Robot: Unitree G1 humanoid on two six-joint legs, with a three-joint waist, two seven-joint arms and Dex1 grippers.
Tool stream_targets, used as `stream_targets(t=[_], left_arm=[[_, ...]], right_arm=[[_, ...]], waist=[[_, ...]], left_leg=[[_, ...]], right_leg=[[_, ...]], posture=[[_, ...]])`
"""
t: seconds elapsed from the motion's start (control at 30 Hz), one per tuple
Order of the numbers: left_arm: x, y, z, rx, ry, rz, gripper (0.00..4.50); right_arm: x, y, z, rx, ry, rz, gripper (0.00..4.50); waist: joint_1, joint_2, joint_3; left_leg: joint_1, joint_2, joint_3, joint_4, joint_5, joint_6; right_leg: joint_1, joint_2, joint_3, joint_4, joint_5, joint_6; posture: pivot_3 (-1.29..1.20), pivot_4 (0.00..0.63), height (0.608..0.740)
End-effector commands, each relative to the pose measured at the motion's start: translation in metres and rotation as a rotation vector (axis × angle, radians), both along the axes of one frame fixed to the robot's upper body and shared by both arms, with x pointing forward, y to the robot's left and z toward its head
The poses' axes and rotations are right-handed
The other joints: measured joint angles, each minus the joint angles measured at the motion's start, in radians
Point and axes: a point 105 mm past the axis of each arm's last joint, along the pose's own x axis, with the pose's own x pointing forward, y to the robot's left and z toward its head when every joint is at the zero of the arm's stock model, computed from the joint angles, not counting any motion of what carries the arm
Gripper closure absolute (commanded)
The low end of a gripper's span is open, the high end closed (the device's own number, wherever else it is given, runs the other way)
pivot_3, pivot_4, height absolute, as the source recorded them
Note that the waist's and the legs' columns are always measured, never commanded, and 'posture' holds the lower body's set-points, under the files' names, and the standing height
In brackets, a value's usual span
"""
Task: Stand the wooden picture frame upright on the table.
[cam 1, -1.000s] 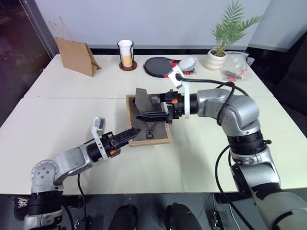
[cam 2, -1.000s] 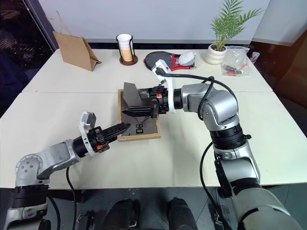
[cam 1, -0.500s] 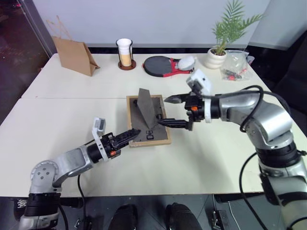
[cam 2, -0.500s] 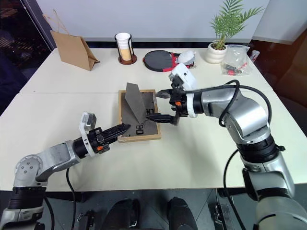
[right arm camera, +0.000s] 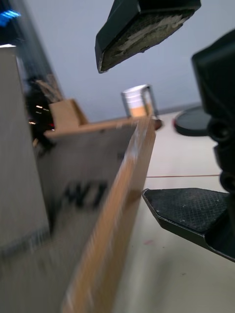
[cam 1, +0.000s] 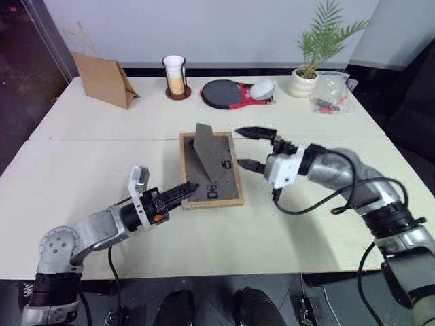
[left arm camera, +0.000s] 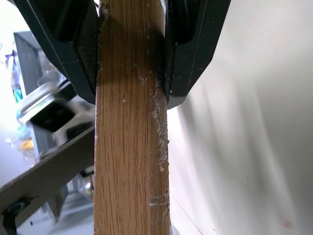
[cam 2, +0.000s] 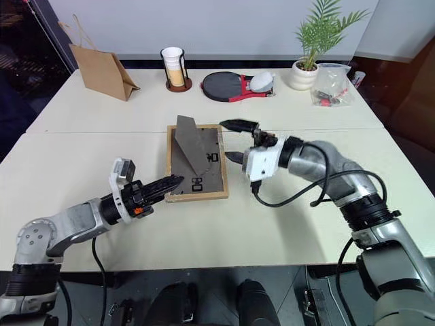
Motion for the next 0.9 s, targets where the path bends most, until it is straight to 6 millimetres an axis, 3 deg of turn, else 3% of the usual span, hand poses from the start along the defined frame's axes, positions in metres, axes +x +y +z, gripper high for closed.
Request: stream_targets(t=[0.03,0.2,0.4,0.5,0.67,0.73,0.9], left_arm=[[-0.006,-0.010,0.017,-0.038,-0.067,-0.061,3.47],[-0.009,-0.009,0.018,-0.037,-0.075,-0.065,3.47],[-0.011,-0.008,0.017,-0.034,-0.078,-0.055,3.47],[-0.013,-0.009,0.017,-0.034,-0.079,-0.054,3.47],[-0.012,-0.009,0.017,-0.032,-0.078,-0.051,3.47],[-0.012,-0.009,0.016,-0.028,-0.074,-0.046,3.47],[-0.006,0.011,0.018,0.099,-0.099,0.022,1.01]], right_arm=[[-0.005,0.024,0.012,0.025,-0.125,0.123,0.06],[0.004,0.034,0.010,0.022,-0.167,0.156,0.06],[0.017,0.027,0.011,0.011,-0.184,0.127,0.06],[0.019,0.024,0.009,-0.003,-0.172,0.126,0.86],[0.017,0.026,0.007,-0.004,-0.172,0.151,3.34],[0.015,0.027,0.008,-0.001,-0.174,0.160,3.42],[0.012,0.026,0.005,0.029,-0.081,0.166,3.42]], waist=[[0.000,0.000,0.000],[0.004,0.000,0.000],[0.004,0.000,0.000],[0.003,0.000,0.000],[0.000,0.000,0.000],[0.000,0.000,0.000],[-0.001,0.000,0.000]], left_leg=[[0.000,0.000,0.000,0.000,0.000,0.000],[0.000,0.001,-0.001,0.000,0.001,-0.001],[0.000,0.001,-0.001,0.000,0.001,-0.001],[0.000,0.001,-0.001,0.000,0.001,-0.001],[0.000,0.001,-0.001,0.000,0.001,-0.001],[0.000,0.001,-0.002,0.000,0.001,-0.001],[0.001,0.001,-0.002,0.000,0.000,0.000]], right_leg=[[0.000,0.000,0.000,0.000,0.000,0.000],[0.000,-0.001,0.000,0.001,0.000,0.000],[0.001,-0.002,0.000,0.001,0.000,0.000],[0.001,-0.002,0.000,0.001,0.000,0.000],[0.001,-0.001,0.000,0.001,0.000,0.000],[0.001,-0.001,0.000,0.002,0.000,0.000],[0.002,-0.001,0.000,0.002,0.000,0.000]], posture=[[0.00,0.150,0.740],[0.00,0.150,0.740],[0.00,0.150,0.740],[0.00,0.150,0.740],[0.00,0.150,0.740],[0.00,0.150,0.740],[0.00,0.150,0.740]])
